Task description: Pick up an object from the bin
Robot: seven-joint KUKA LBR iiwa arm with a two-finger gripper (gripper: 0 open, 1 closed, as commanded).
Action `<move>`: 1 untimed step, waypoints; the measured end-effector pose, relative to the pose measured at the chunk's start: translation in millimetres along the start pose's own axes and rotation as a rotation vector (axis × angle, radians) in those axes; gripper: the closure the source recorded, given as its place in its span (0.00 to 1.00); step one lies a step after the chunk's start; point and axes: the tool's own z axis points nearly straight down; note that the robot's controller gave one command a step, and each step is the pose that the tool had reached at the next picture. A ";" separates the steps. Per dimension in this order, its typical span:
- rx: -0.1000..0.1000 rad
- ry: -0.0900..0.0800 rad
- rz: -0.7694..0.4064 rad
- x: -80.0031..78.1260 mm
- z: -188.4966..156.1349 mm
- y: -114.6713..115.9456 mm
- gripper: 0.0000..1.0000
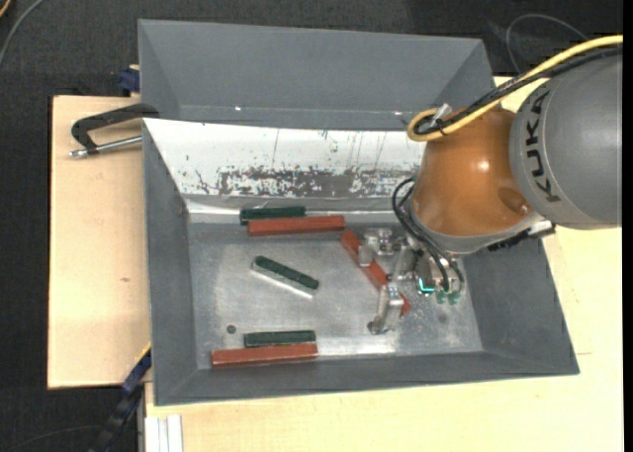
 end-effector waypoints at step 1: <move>0.000 -0.016 0.082 -76.6 64.2 -18.4 0.00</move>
Offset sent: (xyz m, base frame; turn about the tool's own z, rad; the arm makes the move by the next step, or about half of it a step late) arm 0.0730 -0.0184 -0.0624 0.0816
